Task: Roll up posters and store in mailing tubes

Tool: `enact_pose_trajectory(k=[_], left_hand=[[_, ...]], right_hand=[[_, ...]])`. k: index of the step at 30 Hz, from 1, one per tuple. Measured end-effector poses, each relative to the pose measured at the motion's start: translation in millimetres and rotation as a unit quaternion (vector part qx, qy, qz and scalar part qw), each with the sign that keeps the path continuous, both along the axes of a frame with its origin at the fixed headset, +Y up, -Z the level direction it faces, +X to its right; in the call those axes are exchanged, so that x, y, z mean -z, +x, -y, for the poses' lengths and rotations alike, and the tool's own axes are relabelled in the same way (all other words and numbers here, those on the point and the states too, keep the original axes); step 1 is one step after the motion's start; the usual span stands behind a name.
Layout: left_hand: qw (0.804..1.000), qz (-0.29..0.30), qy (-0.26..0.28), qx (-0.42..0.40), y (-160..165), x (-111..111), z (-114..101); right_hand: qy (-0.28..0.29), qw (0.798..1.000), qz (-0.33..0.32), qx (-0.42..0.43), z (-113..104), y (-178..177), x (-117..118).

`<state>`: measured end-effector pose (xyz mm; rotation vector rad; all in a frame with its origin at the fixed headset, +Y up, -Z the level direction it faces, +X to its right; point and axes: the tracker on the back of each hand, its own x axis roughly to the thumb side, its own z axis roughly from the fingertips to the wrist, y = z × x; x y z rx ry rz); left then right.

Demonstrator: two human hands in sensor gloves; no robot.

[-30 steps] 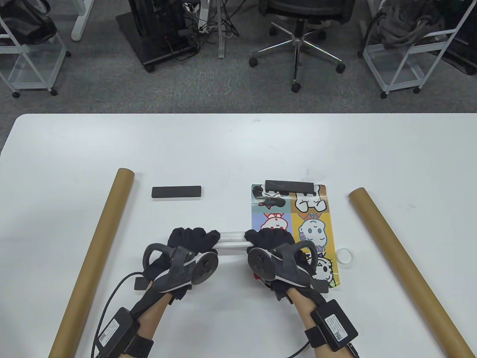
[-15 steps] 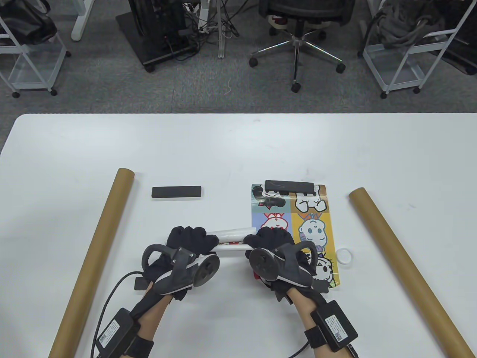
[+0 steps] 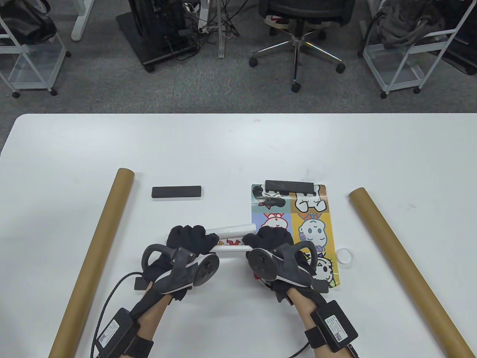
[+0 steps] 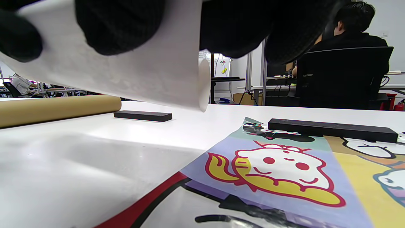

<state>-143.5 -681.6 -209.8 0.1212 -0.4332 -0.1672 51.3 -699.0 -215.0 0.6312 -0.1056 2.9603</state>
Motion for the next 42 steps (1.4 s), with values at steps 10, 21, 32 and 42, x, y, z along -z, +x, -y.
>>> enact_pose_trajectory(k=[10,21,32,42], left_hand=[[1.0,0.002,-0.002,-0.03,-4.2,1.5,-1.1],[1.0,-0.001,-0.009,-0.02,-3.8,2.5,1.8],[1.0,0.0,0.017,0.0,-1.1,0.4,2.2],[1.0,0.006,0.014,-0.01,-2.8,0.7,0.9]], right_hand=[[0.008,1.0,0.011,0.016,0.0,6.0,2.8],[-0.009,1.0,0.005,-0.008,0.3,0.3,2.2],[0.001,1.0,0.005,0.0,-0.1,1.2,0.3],[-0.007,1.0,0.0,0.002,0.2,1.3,1.0]])
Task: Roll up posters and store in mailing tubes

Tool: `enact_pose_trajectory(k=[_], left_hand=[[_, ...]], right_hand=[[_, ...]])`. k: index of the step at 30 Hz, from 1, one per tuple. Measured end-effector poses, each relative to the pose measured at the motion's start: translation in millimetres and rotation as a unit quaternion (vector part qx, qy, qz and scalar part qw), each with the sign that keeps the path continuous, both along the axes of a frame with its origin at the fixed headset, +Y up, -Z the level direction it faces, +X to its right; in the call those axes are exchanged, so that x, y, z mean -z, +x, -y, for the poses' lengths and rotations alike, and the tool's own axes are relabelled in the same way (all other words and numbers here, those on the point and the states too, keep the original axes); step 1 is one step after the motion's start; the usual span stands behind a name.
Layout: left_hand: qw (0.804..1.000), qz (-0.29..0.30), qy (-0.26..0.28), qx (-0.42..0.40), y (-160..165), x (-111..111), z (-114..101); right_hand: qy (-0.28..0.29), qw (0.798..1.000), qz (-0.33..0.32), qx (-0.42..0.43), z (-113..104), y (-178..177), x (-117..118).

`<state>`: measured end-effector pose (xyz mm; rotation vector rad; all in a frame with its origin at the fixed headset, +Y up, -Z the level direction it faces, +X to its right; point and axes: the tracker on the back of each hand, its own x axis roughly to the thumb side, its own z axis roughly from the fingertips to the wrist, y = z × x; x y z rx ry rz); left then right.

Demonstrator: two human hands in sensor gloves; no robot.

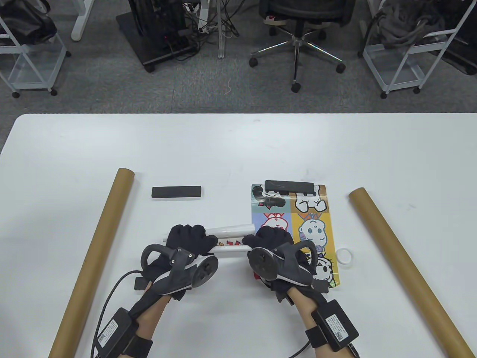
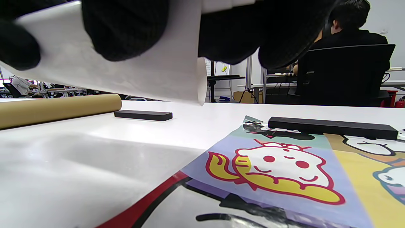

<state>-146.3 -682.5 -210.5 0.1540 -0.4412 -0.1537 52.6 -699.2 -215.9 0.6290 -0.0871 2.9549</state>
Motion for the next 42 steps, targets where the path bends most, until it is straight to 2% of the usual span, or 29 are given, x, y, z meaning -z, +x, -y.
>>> enact_pose_trajectory(k=[9,14,17,21,27,33,42], left_hand=[[1.0,-0.004,-0.009,-0.01,-2.0,1.4,0.2],[0.999,-0.005,-0.037,-0.024,-1.8,3.1,3.0],[1.0,-0.007,-0.022,-0.016,-1.3,2.1,1.1],[1.0,-0.008,0.003,0.001,-0.8,0.7,0.1],[1.0,-0.01,-0.002,0.001,-1.6,1.9,1.7],[1.0,-0.011,0.007,0.009,-1.1,1.0,0.8],[1.0,-0.009,-0.01,-0.008,-3.1,3.0,1.5]], right_hand=[[0.004,1.0,0.011,0.007,0.6,4.5,2.2],[0.005,1.0,0.01,0.012,0.7,6.2,2.5],[-0.017,1.0,-0.004,0.0,2.2,3.6,2.6],[-0.001,1.0,-0.002,0.003,1.6,2.1,1.7],[0.018,1.0,0.002,-0.003,0.9,0.5,-0.7],[0.015,1.0,0.004,-0.003,0.9,0.4,-0.9],[0.01,1.0,0.004,0.005,-0.7,2.4,-0.6]])
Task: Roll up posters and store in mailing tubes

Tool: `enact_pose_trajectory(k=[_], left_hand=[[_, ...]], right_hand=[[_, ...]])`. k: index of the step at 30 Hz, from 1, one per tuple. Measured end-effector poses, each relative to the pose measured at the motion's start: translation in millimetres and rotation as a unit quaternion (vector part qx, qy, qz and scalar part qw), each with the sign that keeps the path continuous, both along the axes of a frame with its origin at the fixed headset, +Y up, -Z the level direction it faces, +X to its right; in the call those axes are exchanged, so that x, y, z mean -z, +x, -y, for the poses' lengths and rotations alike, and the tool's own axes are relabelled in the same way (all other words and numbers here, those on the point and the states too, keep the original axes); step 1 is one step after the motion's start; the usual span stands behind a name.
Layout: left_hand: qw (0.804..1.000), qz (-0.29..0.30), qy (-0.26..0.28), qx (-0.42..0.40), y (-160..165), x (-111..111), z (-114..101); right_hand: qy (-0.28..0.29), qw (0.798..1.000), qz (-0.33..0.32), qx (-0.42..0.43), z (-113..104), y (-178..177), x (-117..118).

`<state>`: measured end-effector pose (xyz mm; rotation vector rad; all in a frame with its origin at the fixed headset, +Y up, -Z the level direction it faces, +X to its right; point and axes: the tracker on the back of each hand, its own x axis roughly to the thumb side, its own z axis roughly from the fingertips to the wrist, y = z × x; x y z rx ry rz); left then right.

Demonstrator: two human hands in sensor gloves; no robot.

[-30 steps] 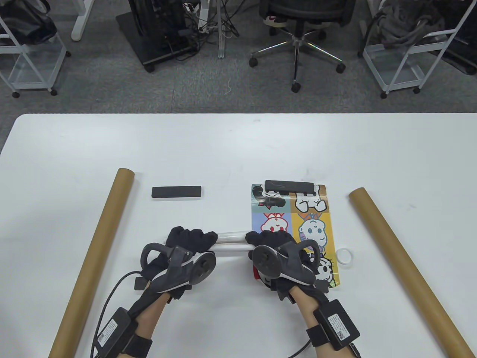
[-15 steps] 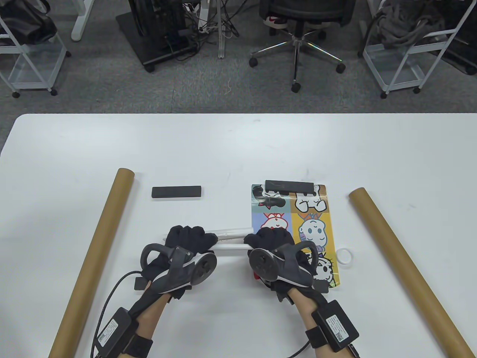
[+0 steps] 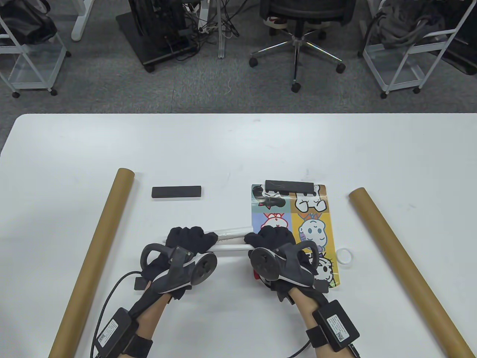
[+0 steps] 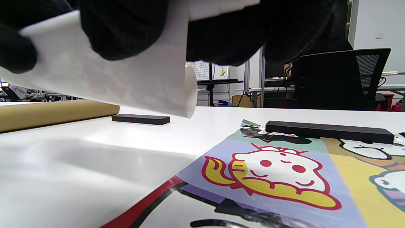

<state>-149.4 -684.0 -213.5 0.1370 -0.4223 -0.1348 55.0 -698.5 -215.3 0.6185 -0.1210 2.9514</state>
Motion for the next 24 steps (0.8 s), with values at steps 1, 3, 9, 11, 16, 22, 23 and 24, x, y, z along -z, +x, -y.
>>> enact_pose_trajectory(k=[1,3,9,11,16,22,23,24], left_hand=[[1.0,-0.001,-0.003,-0.001,-0.5,0.3,-0.2],[1.0,-0.001,-0.003,-0.003,-0.9,0.3,-0.1],[1.0,-0.002,-0.014,-0.023,-0.4,0.7,0.1],[1.0,-0.001,-0.011,-0.006,1.9,0.2,1.8],[1.0,0.0,0.0,0.015,3.4,-1.0,1.1],[1.0,0.0,-0.011,0.007,1.3,0.3,2.8],[1.0,0.0,-0.005,0.011,1.7,-0.4,2.1],[1.0,-0.001,-0.001,0.014,1.9,-0.8,1.7]], right_hand=[[0.002,1.0,0.0,-0.001,0.4,-0.1,0.1],[-0.001,1.0,0.001,-0.002,0.4,-0.2,0.2],[-0.007,1.0,0.005,-0.007,0.7,-0.1,0.7],[-0.007,1.0,0.003,-0.009,1.2,-0.8,0.6],[-0.007,1.0,-0.004,-0.003,1.0,-0.1,-0.2],[-0.006,1.0,-0.001,-0.01,2.6,-1.2,-0.2],[-0.004,1.0,-0.001,-0.008,3.1,-1.5,0.0],[-0.004,1.0,-0.001,-0.006,3.4,-1.6,0.2]])
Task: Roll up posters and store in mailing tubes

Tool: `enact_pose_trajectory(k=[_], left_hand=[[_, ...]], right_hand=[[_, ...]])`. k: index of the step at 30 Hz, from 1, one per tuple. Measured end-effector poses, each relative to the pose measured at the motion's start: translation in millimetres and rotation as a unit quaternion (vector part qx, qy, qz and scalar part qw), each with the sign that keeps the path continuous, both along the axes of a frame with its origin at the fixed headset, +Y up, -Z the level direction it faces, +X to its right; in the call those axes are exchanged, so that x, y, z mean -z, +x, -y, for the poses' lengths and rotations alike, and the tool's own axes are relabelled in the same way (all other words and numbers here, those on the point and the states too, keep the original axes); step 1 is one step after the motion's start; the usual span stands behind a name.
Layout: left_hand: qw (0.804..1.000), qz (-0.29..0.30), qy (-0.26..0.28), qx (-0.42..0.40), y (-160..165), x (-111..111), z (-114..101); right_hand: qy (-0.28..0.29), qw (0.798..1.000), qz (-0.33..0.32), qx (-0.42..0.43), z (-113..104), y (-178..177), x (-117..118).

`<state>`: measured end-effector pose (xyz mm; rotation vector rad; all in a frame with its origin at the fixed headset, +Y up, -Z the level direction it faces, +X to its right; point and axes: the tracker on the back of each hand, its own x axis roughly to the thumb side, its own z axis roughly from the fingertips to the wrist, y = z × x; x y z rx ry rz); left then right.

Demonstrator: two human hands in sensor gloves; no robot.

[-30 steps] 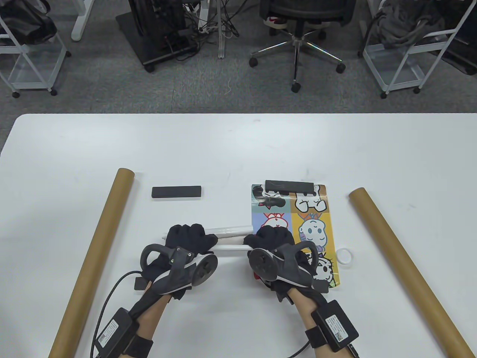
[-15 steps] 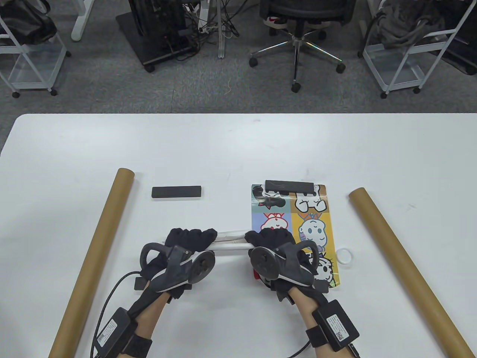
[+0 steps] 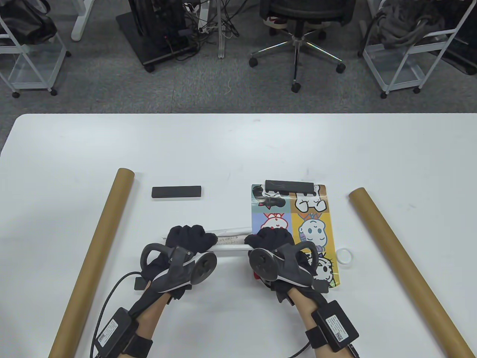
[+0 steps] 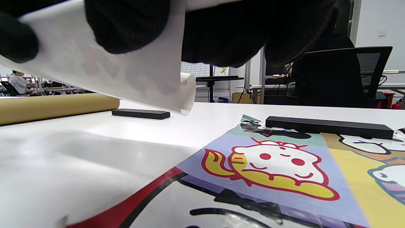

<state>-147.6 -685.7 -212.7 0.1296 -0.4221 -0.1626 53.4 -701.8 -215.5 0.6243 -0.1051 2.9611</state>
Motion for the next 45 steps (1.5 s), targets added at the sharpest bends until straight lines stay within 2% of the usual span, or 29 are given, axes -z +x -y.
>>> enact_pose_trajectory(k=[5,10,19,24,26,28,30,34,36,45], left_hand=[[1.0,0.001,0.016,0.018,3.5,-2.4,-1.7],[1.0,0.002,-0.005,0.005,1.1,0.2,0.7],[1.0,0.0,-0.011,-0.007,-1.4,1.6,0.4],[0.999,0.001,-0.038,-0.025,-1.8,2.7,1.9],[0.999,0.002,-0.041,-0.026,-1.4,2.4,2.1],[0.999,0.005,-0.035,-0.031,-1.1,1.3,0.0],[0.999,0.007,-0.03,-0.036,1.4,-0.4,-1.0],[1.0,0.011,0.018,0.019,4.9,-2.6,-1.1],[1.0,0.009,0.005,0.0,3.6,-2.3,0.2],[1.0,0.0,0.017,0.012,1.9,-2.3,-1.0]], right_hand=[[0.002,1.0,0.004,-0.007,-0.4,-0.4,-0.1],[-0.011,1.0,-0.004,-0.002,-0.3,0.1,0.3],[-0.006,1.0,0.002,-0.003,-0.3,1.2,1.5],[-0.007,1.0,0.007,-0.006,0.4,3.8,2.5],[-0.02,1.0,-0.012,0.0,1.4,4.8,2.2],[-0.043,0.999,-0.019,0.019,3.2,7.5,4.8],[-0.023,1.0,-0.003,0.014,2.5,8.2,5.2],[-0.011,1.0,0.002,0.019,0.0,6.3,3.5],[-0.003,1.0,0.003,0.01,0.0,5.3,2.3],[0.014,1.0,0.0,-0.004,-2.1,-0.4,-1.3]])
